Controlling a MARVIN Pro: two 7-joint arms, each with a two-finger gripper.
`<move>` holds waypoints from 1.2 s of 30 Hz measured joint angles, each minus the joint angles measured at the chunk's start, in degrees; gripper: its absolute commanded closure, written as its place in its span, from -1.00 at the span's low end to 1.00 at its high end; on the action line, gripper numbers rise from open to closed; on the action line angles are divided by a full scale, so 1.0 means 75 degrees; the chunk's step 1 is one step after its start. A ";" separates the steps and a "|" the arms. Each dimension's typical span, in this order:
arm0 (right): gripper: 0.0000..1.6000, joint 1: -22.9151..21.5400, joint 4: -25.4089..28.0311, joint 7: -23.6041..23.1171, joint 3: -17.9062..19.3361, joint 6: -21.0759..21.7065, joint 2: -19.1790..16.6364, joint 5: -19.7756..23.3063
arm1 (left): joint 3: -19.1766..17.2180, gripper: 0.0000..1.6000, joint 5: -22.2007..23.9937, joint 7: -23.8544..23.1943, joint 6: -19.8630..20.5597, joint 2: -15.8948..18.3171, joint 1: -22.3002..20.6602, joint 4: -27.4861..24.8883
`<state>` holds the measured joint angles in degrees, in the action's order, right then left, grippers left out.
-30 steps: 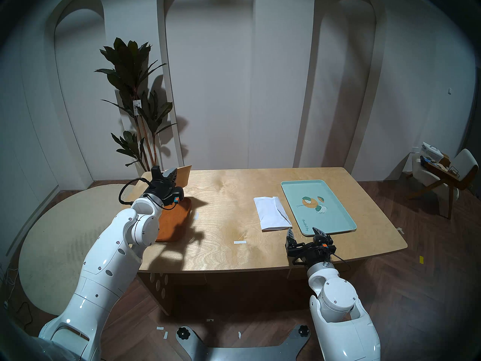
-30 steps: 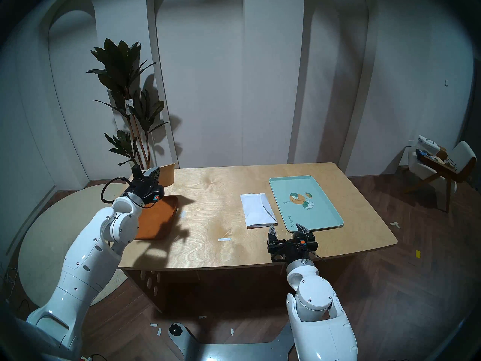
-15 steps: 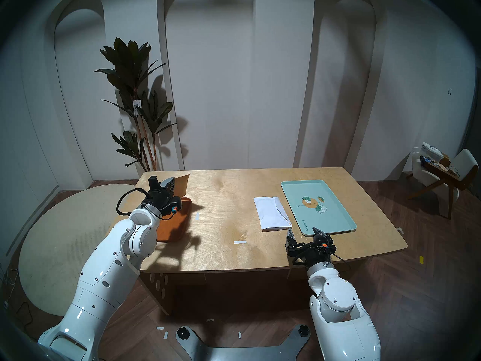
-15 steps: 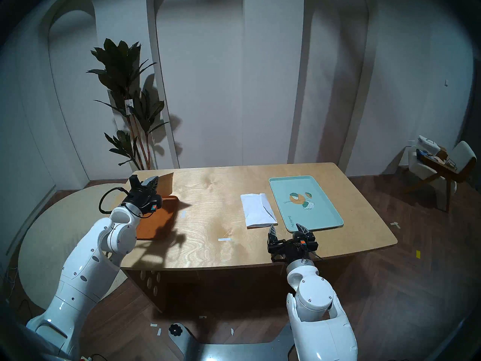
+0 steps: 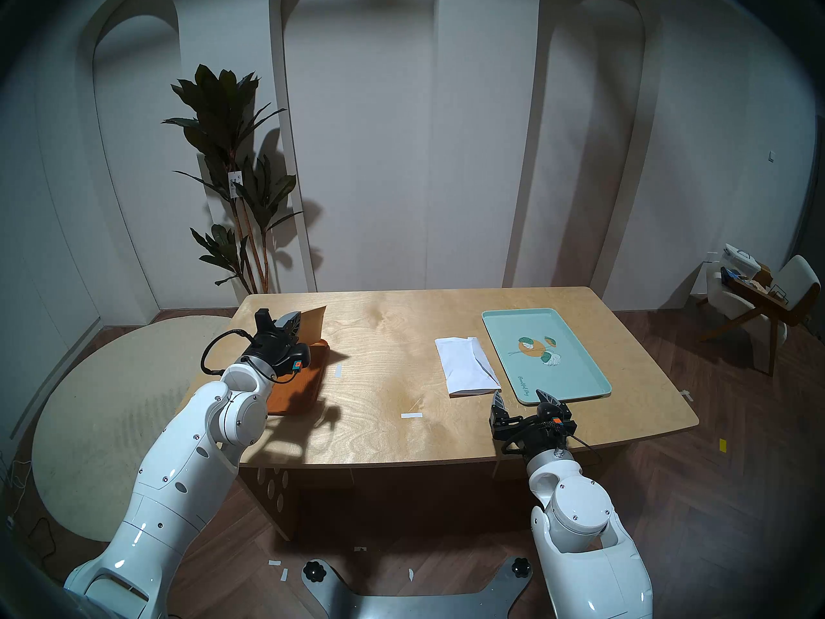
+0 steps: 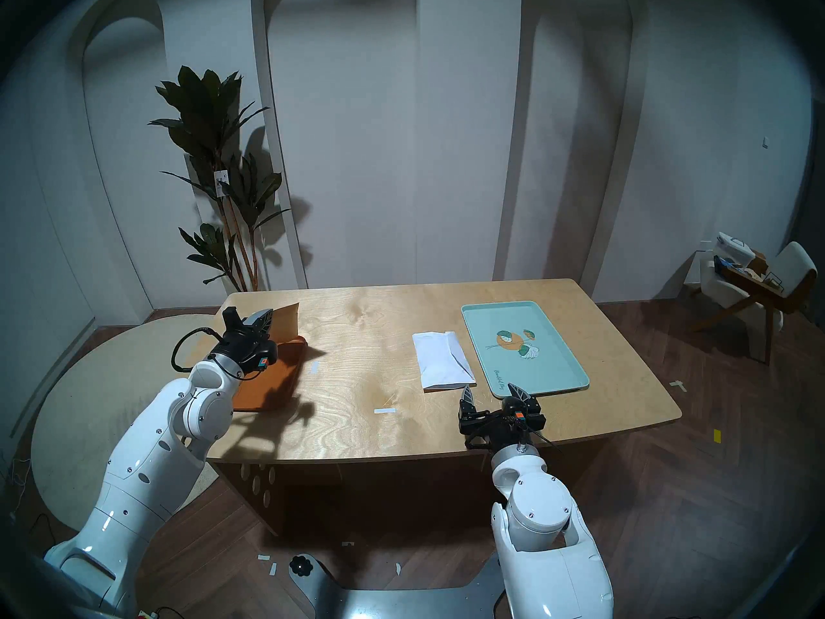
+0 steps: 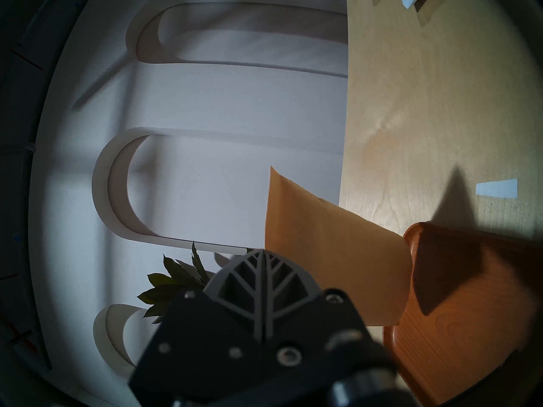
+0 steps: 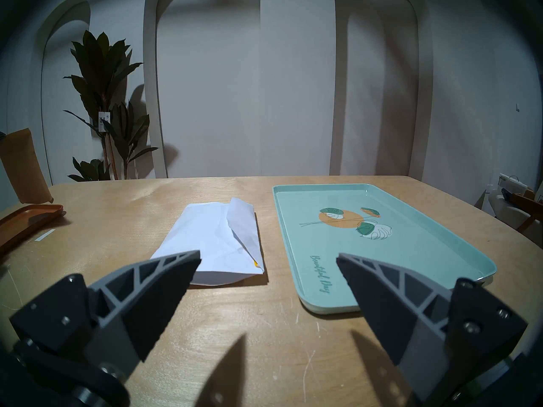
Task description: Sort the mail into the trays, one tray per recipient
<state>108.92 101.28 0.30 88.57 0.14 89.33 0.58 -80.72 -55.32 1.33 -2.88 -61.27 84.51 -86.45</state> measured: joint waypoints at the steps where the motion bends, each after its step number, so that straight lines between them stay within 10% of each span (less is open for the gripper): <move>1: -1.00 0.0000 0.0000 0.0000 0.0000 0.0000 0.0000 0.0000 | 0.0000 1.00 0.0006 0.0007 -0.0031 0.0010 -0.0002 0.0033; 36: -1.00 0.0000 0.0000 0.0000 0.0000 0.0000 0.0000 0.0000 | -0.0251 1.00 0.0466 0.0230 -0.1738 0.0800 0.0392 0.0512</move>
<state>108.92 101.27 0.30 88.57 0.14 89.33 0.58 -82.60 -51.82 3.05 -15.92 -55.27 87.45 -82.61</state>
